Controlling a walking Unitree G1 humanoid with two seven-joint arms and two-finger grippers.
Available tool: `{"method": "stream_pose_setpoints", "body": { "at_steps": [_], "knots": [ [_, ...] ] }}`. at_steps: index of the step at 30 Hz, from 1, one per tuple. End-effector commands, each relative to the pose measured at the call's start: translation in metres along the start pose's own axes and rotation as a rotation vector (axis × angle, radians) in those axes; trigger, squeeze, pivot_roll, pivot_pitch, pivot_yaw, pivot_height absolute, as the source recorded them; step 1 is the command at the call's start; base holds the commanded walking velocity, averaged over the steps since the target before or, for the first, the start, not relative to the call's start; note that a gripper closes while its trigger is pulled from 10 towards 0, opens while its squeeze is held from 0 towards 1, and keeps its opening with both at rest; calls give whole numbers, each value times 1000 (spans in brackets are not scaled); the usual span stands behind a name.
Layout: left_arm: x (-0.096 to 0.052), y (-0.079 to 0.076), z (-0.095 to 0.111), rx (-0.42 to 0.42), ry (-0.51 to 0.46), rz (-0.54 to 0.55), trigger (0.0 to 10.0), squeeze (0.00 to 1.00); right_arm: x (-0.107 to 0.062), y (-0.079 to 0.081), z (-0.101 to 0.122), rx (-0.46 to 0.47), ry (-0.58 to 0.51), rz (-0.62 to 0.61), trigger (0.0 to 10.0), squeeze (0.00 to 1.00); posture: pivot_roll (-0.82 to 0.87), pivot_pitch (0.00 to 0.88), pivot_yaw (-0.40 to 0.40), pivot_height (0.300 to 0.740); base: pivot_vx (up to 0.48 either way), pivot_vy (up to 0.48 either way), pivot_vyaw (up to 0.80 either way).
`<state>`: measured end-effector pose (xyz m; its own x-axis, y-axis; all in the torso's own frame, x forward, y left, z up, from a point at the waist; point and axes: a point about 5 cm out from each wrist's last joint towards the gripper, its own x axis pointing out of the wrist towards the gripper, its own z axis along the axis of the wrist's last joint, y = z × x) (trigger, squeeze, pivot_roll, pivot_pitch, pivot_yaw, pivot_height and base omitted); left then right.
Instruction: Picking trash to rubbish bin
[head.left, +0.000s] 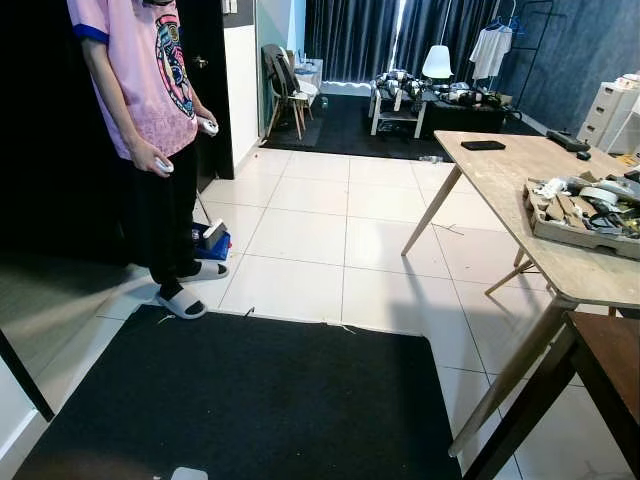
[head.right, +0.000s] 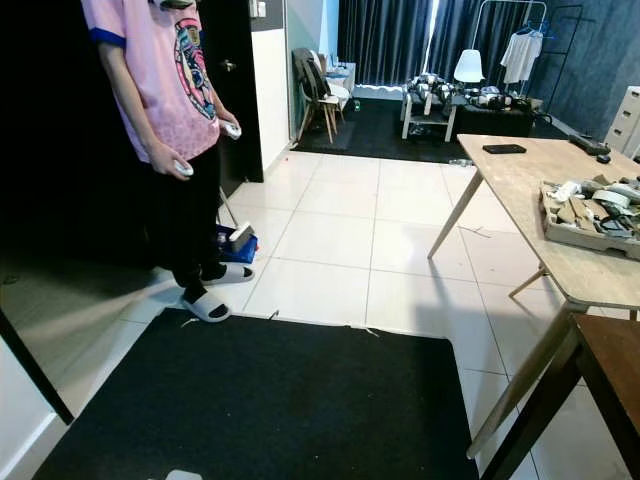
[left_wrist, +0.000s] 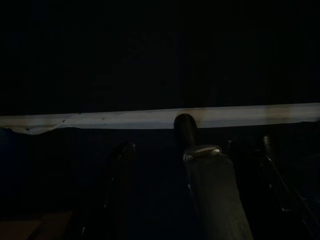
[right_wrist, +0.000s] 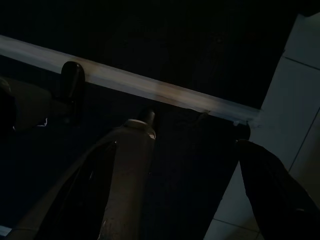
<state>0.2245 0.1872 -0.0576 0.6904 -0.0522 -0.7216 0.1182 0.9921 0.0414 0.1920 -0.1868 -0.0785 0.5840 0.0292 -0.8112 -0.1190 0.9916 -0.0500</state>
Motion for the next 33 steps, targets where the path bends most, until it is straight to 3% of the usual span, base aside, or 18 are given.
{"method": "stream_pose_setpoints", "body": {
  "at_steps": [1,17,33],
  "knots": [
    [0,-3,-5,1,14,-5,10000,0,-1,-2,-6,22,16,-14,10000,0,-75,138,-16,740,0,0,0],
    [0,-2,-2,-4,14,7,10000,0,-1,0,-7,33,8,-22,10000,0,-76,123,-15,740,0,0,0],
    [1,-5,0,-12,0,-5,10000,0,-2,-2,-7,19,6,-21,10000,0,-80,109,-21,740,323,0,0]
  ]
}}
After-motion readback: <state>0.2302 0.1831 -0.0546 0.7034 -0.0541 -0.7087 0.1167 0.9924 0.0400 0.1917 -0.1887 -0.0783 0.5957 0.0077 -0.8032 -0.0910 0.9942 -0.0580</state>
